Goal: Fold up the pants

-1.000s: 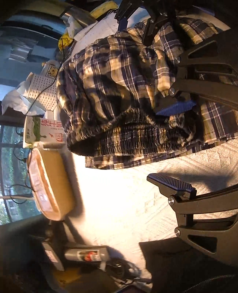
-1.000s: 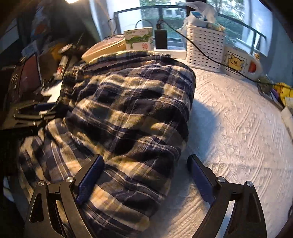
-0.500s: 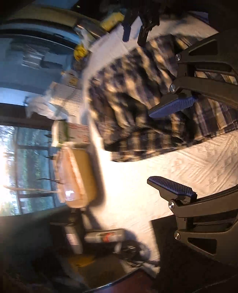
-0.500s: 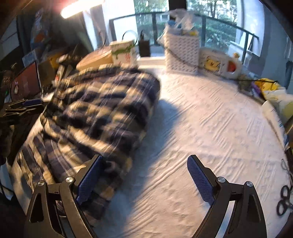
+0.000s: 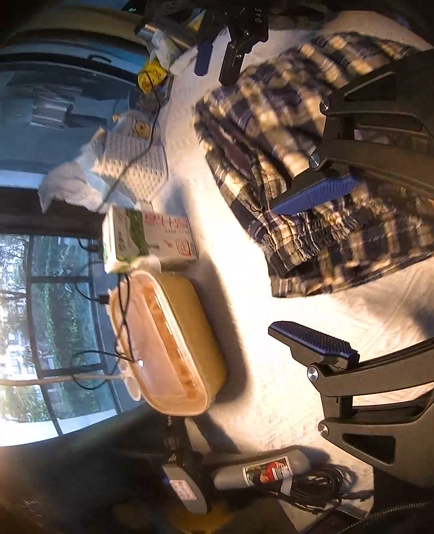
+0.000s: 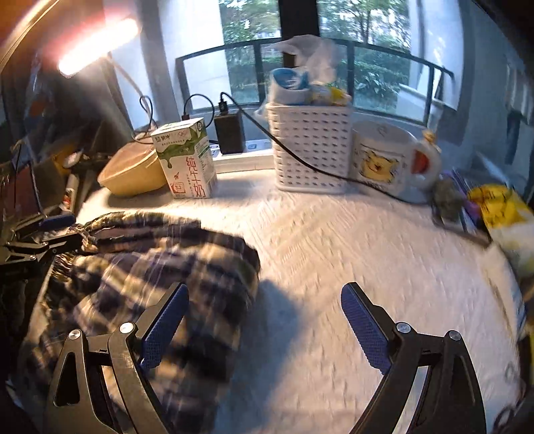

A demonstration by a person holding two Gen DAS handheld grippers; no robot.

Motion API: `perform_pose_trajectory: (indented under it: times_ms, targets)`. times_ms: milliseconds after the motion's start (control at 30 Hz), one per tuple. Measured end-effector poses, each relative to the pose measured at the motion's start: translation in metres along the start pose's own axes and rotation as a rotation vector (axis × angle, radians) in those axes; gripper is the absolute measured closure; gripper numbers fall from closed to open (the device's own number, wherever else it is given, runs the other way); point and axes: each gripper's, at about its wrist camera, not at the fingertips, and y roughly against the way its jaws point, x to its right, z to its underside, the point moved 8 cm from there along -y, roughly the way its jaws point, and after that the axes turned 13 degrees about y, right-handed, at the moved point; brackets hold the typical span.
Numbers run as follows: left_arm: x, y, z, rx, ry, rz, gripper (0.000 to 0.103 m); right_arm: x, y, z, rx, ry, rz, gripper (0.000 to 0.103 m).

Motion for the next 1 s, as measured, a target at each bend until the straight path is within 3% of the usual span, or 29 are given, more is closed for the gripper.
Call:
perform_pose_trajectory:
  times_ms: [167, 333, 467, 600, 800, 933, 1000]
  targets:
    - [-0.023, -0.029, 0.006, -0.050, 0.020, -0.076, 0.035, 0.000, -0.037, -0.011, -0.053, 0.065, 0.042, 0.009]
    - [-0.035, -0.036, 0.008, -0.049, 0.032, -0.077, 0.031, 0.001, -0.074, -0.010, -0.126, 0.102, 0.059, 0.010]
    - [-0.041, -0.034, 0.007, -0.059, 0.062, -0.070, 0.029, 0.007, -0.078, -0.015, -0.121, 0.098, 0.062, 0.009]
    - [-0.045, -0.006, -0.004, -0.012, 0.113, -0.036, 0.029, 0.011, -0.054, -0.023, -0.068, 0.064, 0.085, 0.009]
    - [-0.025, 0.047, -0.001, 0.074, 0.121, 0.057, 0.029, -0.020, 0.001, -0.026, 0.019, 0.031, -0.035, 0.009]
    - [-0.006, 0.045, 0.024, 0.027, 0.089, 0.088, 0.029, -0.063, 0.016, -0.006, -0.005, 0.102, -0.094, 0.009]
    - [-0.003, 0.027, 0.040, -0.038, 0.084, 0.060, 0.029, -0.078, 0.011, 0.012, -0.054, 0.150, -0.083, 0.009]
